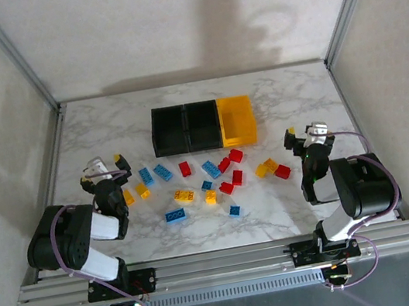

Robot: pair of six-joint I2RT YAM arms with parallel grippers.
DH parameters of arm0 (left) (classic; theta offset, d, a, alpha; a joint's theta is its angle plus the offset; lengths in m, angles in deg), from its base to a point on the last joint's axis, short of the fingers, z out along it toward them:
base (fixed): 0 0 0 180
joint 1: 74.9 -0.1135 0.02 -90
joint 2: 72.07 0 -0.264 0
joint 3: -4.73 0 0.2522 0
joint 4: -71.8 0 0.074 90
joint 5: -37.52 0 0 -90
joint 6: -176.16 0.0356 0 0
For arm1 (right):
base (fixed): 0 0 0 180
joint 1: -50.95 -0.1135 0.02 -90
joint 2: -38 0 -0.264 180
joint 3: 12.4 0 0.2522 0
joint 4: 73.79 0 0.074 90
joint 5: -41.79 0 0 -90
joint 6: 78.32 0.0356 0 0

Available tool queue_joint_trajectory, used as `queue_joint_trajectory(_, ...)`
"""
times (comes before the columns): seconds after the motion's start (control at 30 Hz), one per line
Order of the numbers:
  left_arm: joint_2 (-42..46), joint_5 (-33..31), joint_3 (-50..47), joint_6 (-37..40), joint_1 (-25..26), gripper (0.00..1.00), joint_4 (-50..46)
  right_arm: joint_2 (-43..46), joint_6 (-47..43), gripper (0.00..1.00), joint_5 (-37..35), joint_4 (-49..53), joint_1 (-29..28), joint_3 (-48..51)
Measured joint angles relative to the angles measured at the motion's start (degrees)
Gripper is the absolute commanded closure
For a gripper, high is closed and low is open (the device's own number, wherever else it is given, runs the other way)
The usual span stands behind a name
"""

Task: Sort the legos into containers by color
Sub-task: Pick up the lego from the center of the table.

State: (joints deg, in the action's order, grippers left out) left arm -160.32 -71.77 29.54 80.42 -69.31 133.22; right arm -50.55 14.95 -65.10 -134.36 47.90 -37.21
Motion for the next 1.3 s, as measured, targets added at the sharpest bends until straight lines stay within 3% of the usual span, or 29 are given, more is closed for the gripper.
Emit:
queue_joint_trajectory(0.13, 0.5, -0.4, 0.4, 0.1, 0.4, 0.01, -1.0, 1.0, -0.3, 0.01, -0.2, 1.7, -0.6, -0.1)
queue_joint_trajectory(0.23, 1.6, -1.6, 1.2, 0.4, 1.4, 0.01, -2.7, 5.8, -0.5, 0.01, -1.2, 8.4, -1.5, -2.0)
queue_joint_trajectory(0.47, 8.9, -4.2, 12.2, 0.4, 2.6, 0.01, -19.1, 19.1, 4.1, 0.01, -0.9, 23.1, -1.7, -11.7)
queue_joint_trajectory(0.63, 16.0, -3.8, 16.5, -12.8, 2.3, 0.0, -30.1, 22.4, 17.0, 0.01, 0.8, 42.6, -0.9, -22.5)
queue_joint_trajectory(0.87, 13.6, 11.0, 23.8, -27.5, 0.9, 0.01, -41.6, 21.9, 26.1, 0.04, 13.3, 56.2, 0.5, -26.9)
queue_joint_trajectory(0.97, 12.5, 17.9, 24.1, -29.3, 2.5, 0.07, -45.8, 21.9, 27.8, 0.23, 19.1, 60.1, 0.6, -26.9)
queue_joint_trajectory(1.1, 12.4, 22.5, 24.4, -29.6, 7.4, 0.13, -52.0, 19.8, 28.8, 0.32, 25.8, 67.5, 0.1, -30.2)
queue_joint_trajectory(1.3, 12.8, 24.1, 22.8, -31.7, 18.9, 0.16, -55.9, 13.4, 27.6, 0.36, 26.1, 78.7, -7.1, -36.3)
